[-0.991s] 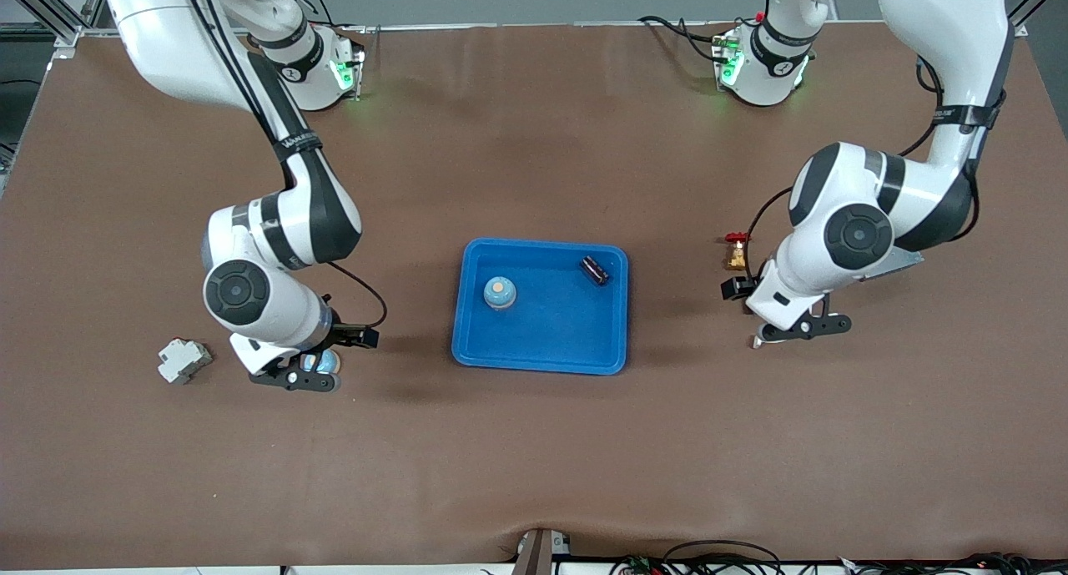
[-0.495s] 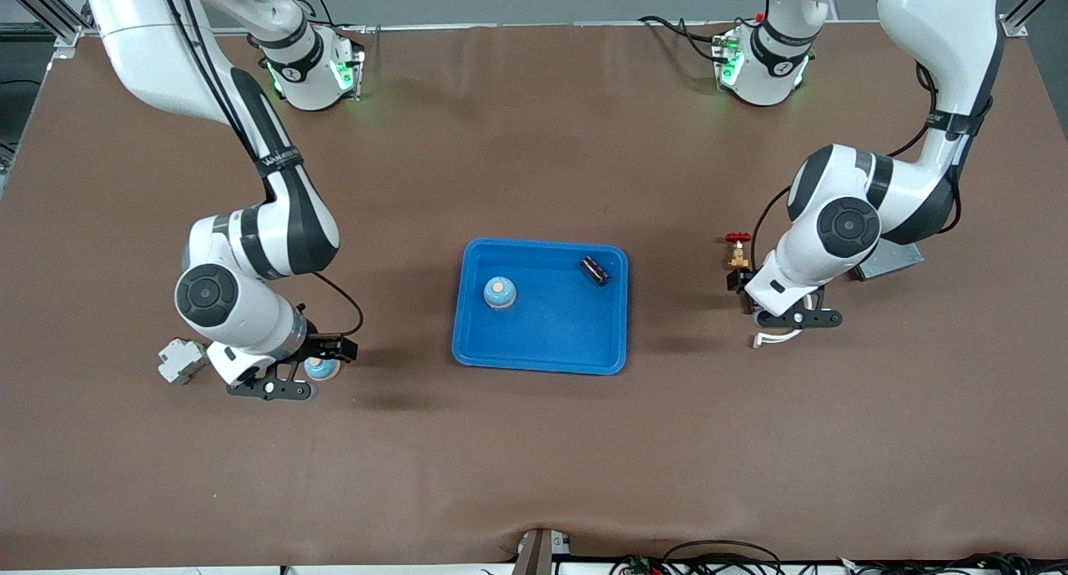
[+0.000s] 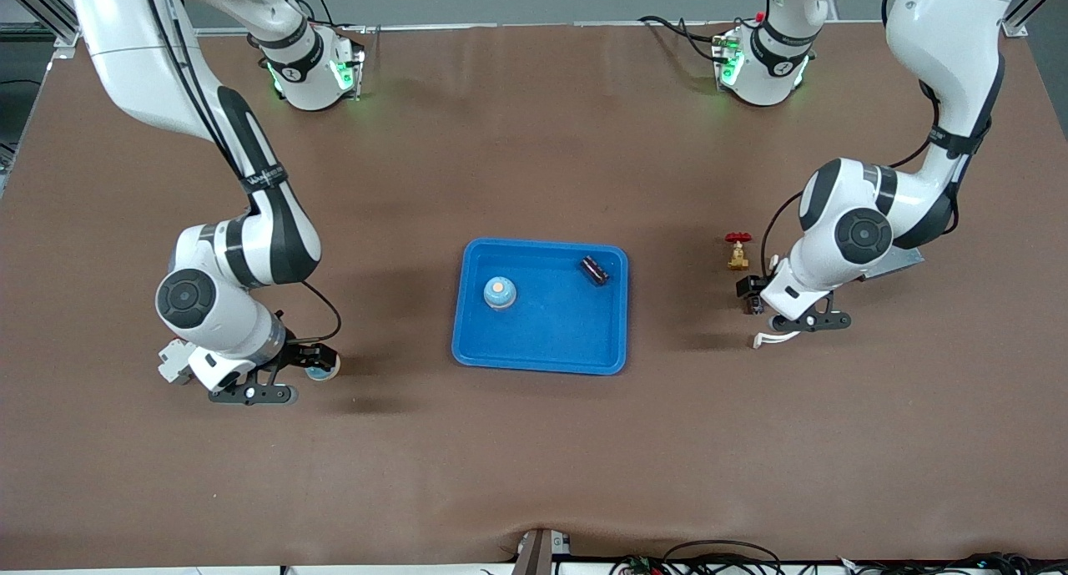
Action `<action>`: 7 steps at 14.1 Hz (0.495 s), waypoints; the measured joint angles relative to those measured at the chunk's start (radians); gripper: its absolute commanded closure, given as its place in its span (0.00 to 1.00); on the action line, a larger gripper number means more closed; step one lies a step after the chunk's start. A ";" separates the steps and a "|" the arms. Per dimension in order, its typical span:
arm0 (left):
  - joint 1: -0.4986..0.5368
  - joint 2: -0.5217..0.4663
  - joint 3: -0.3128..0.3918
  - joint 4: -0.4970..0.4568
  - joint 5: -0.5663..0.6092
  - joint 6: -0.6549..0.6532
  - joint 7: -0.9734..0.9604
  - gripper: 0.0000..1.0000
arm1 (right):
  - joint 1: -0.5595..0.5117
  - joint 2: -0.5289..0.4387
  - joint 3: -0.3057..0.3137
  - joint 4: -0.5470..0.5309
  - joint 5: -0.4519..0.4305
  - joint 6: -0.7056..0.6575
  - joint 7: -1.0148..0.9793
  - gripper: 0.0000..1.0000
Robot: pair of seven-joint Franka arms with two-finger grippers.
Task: Place electrolytic capacitor and blue bell in tray
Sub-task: 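Reach the left gripper to the second capacitor while the right reaches the bell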
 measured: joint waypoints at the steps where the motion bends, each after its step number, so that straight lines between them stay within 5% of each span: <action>1: 0.005 0.015 0.000 0.000 0.000 0.016 0.000 0.00 | -0.010 0.011 0.000 -0.016 0.000 0.037 -0.008 0.00; 7: -0.006 0.060 -0.005 0.001 0.000 0.061 -0.086 0.00 | -0.026 0.060 0.004 -0.100 0.000 0.203 -0.019 0.00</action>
